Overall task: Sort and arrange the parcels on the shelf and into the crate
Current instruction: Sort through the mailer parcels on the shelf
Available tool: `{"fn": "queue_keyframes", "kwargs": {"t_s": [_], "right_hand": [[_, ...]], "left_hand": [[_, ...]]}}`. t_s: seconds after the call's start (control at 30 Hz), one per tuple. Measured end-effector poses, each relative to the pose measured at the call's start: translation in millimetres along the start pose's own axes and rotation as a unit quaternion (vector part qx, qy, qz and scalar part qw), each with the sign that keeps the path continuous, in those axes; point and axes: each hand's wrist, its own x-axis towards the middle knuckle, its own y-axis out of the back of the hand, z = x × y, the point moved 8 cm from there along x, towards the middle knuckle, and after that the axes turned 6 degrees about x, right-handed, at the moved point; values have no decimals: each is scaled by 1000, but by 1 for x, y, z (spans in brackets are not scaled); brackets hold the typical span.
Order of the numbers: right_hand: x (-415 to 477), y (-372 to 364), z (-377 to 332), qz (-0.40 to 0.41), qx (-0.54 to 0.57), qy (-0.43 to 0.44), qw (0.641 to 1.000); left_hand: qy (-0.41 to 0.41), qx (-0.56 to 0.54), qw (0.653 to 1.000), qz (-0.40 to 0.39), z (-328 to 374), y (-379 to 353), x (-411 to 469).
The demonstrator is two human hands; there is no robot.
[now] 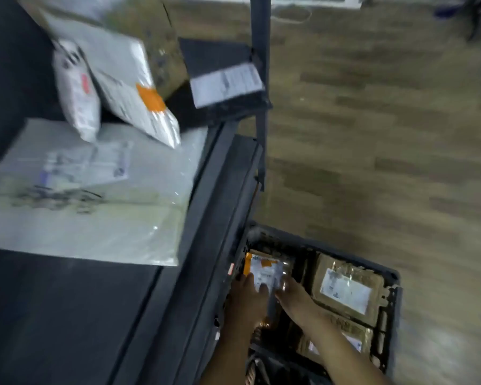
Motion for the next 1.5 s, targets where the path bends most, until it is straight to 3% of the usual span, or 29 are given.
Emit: {"fn": "queue_keyframes", "kwargs": {"t_s": [0.13,0.3,0.43,0.57,0.77,1.27,1.5], "right_hand": [[-77,11,-61,-80,-113,-7,990],[-154,40,-149,-73,-156,51,984],[-195,59,-217,-5,-175,145,974],[-219,64,-287,29,-146,244,958],[-213,52,-361,66,-90,308,945],[-122,5,-405,149,1,254,956],[-125,7,-407,131,-26,272,953]], "left_hand": [[-24,59,998,-24,42,51,-74],[-3,96,995,0,85,140,-152],[-14,91,991,95,106,223,-198],[-17,14,987,161,112,286,-214],[3,-22,972,234,91,361,-200],[-6,28,971,235,27,426,-97],[12,34,972,232,21,429,-90]]}}
